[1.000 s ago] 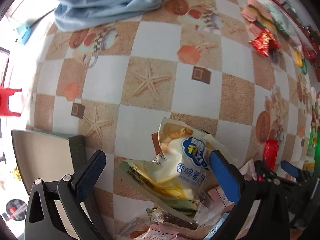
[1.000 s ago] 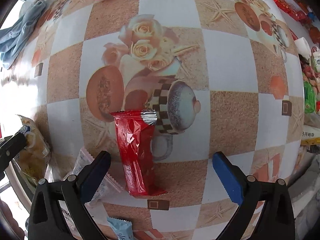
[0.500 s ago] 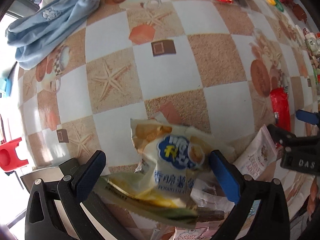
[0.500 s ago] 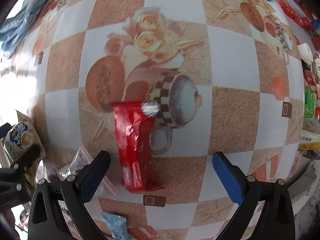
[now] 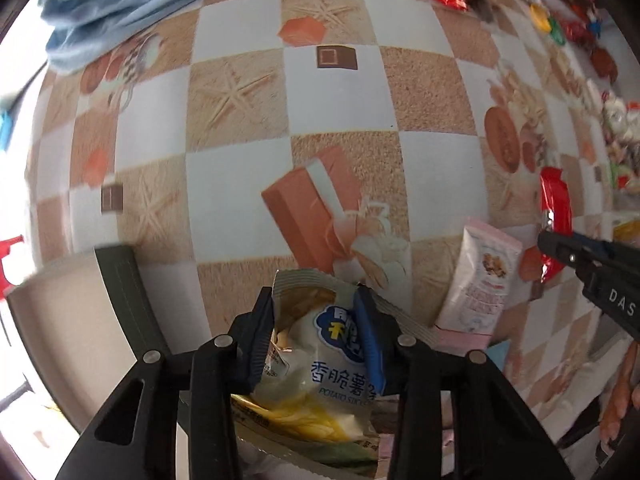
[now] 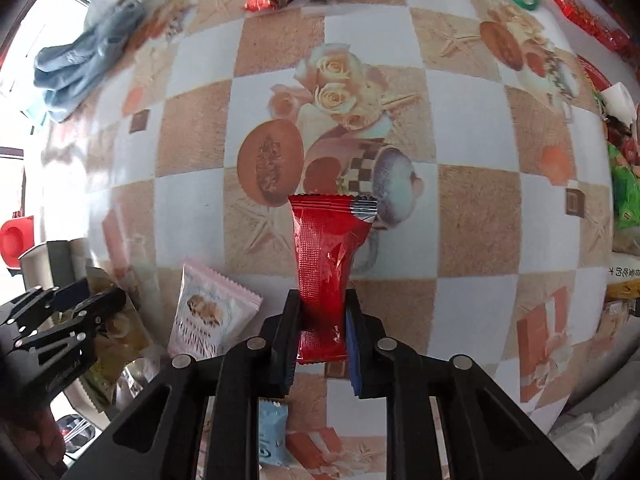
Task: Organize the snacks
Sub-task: 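Carry the chip bag and red bar into the white tray and release both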
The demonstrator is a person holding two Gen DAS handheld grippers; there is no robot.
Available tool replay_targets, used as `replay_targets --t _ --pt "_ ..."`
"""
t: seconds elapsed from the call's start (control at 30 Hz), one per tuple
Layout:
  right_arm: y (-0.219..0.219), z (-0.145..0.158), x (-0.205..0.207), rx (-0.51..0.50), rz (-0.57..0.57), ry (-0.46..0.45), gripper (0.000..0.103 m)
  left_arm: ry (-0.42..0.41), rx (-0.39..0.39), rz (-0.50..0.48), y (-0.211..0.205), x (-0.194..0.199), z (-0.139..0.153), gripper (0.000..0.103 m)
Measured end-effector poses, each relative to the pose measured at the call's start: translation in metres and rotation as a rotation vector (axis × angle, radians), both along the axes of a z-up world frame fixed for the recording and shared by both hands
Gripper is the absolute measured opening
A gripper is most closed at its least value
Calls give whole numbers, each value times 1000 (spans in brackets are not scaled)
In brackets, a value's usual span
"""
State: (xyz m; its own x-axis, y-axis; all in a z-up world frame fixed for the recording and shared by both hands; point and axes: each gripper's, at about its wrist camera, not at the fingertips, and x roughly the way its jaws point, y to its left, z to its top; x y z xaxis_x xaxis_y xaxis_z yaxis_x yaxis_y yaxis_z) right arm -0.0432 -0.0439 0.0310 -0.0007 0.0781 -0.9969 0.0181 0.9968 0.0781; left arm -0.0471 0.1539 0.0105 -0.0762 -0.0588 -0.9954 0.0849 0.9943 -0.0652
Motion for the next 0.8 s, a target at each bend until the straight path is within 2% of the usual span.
replay_targets --t 0.27,0.4,0.47,0.63,0.7,0.73,0.8 --pt "-8 27 -43 51 -21 -18 21 -51 -76 45 26 -50 28 34" --pt "0 37 -60 66 -3 -17 21 -92 -81 31 24 -70 48 33" --pt "-2 39 -63 67 6 -20 21 -92 -84 18 18 -68 56 33" --pt "2 45 -77 65 23 -16 21 -65 -86 2 22 -40 33 34" --pt "3 48 -81 66 28 -19 21 -39 -89 4 21 -49 33 38" --pt "7 47 -82 68 28 -20 21 -32 -90 8 21 -52 31 46" --pt "7 51 -87 74 31 -24 21 -26 -108 7 25 -61 35 79"
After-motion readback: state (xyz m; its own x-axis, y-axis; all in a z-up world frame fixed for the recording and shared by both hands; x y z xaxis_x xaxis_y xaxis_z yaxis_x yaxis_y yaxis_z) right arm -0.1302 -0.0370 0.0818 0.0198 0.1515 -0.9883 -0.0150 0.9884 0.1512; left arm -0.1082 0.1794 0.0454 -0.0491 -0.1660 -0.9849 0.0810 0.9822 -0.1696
